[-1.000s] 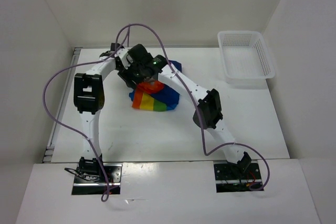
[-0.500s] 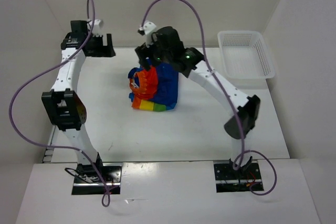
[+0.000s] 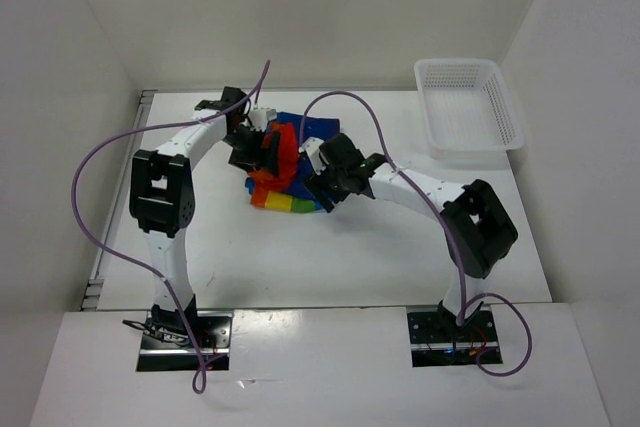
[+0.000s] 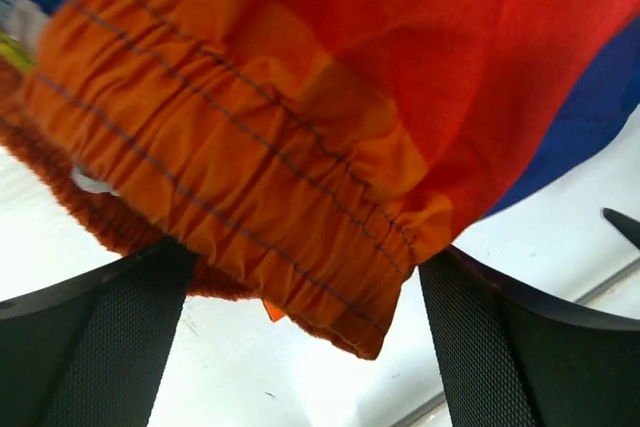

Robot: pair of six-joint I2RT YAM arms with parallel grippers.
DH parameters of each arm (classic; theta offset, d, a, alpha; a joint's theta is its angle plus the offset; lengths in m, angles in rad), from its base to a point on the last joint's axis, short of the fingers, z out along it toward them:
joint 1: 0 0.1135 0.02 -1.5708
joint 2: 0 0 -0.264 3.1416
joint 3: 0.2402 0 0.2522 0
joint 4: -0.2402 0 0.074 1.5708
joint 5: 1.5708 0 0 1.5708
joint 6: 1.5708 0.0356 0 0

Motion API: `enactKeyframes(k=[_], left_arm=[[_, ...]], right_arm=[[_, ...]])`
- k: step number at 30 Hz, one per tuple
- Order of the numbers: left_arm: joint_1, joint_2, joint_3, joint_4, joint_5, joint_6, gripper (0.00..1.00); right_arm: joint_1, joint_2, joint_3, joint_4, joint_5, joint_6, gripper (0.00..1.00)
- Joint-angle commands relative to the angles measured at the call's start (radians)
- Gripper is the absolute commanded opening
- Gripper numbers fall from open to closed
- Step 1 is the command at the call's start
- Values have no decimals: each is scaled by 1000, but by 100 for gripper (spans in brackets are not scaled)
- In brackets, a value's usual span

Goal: Fold and stack the shorts
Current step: Fold the shorts

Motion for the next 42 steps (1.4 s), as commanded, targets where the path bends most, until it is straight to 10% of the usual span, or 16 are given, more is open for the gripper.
enactKeyframes(k=[1,9,14,16,21,25,32,35,39,42], left_arm=[[7,-10,39,55,-13,6,96],[29,33,83,55,140,6,41],[69,33,28,55,139,6,14],[110,47,17,55,117,6,8],[208,108,43,26,54,6,10],[182,119,63,-29,137,6,40],[164,62,117,-74,197,6,71],[190,36,218,-123,182,6,74],[147,6,367,-166,81,6,72],[75,-4,414,-166,28,6,66]], right_arm=[[-15,48,-10,171,-20,25,80],[-24,174,13,223,-33,174,55],[-36,203,-8,233,27,208,3],[-47,190,-8,221,27,194,0],[-69,73,-59,165,49,100,0],[-59,13,-109,156,-9,52,0],[-59,-30,-62,86,-74,-53,61],[-59,-80,-31,33,-133,-74,73],[-96,-190,-10,36,-189,-42,68],[-96,-220,-19,172,-217,30,41]])
